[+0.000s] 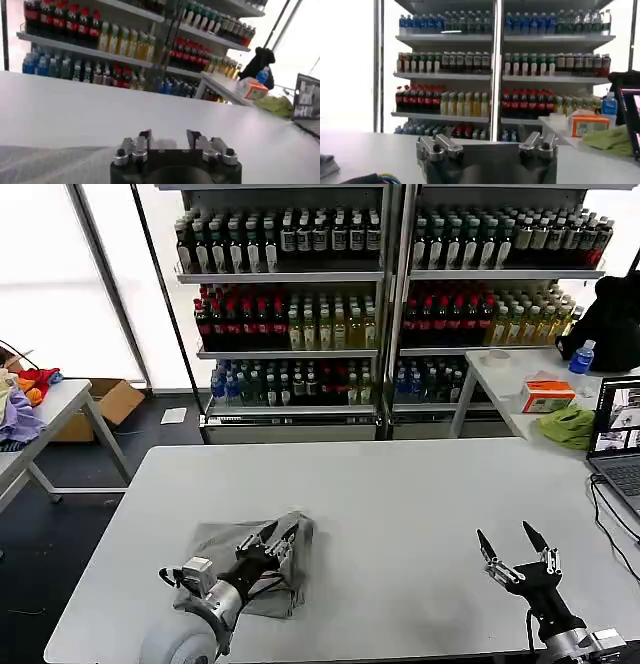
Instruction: Fold and organize the clothes.
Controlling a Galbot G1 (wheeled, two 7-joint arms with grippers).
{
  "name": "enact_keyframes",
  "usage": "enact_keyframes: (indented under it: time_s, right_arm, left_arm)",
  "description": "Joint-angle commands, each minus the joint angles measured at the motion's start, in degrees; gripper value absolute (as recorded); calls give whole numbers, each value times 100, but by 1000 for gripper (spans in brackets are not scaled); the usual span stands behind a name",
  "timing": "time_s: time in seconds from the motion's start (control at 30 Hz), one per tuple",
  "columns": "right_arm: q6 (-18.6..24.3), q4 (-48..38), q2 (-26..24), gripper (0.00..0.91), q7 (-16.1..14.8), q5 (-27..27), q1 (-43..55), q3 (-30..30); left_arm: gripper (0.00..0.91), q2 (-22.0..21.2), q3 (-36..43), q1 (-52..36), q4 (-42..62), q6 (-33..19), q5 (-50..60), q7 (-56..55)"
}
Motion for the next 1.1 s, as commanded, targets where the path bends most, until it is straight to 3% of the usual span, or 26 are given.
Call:
enact_keyframes:
  time_s: [0.03, 0.13, 0.27, 0.63, 1.1]
  right_arm:
    - [-10, -37, -28, 907, -13, 36, 33, -36]
    - [7, -48, -25, 907, -13, 43, 44, -39]
    - [12, -83, -20, 907, -10, 41, 64, -57]
    - [4, -119, -26, 907, 1, 36, 112, -49]
    - [13, -152, 32, 907, -10, 7, 113, -59]
  left_arm:
    - [907, 152, -1544, 654, -1124, 54, -187, 124]
    - [907, 251, -2406, 872, -491, -167, 355, 550]
    - [907, 307, -2860, 1133, 341, -232, 516, 636]
    - [907, -265, -2250, 1398, 765, -250, 831, 655]
    - [907, -483, -1825, 1121, 1101, -228, 899, 606]
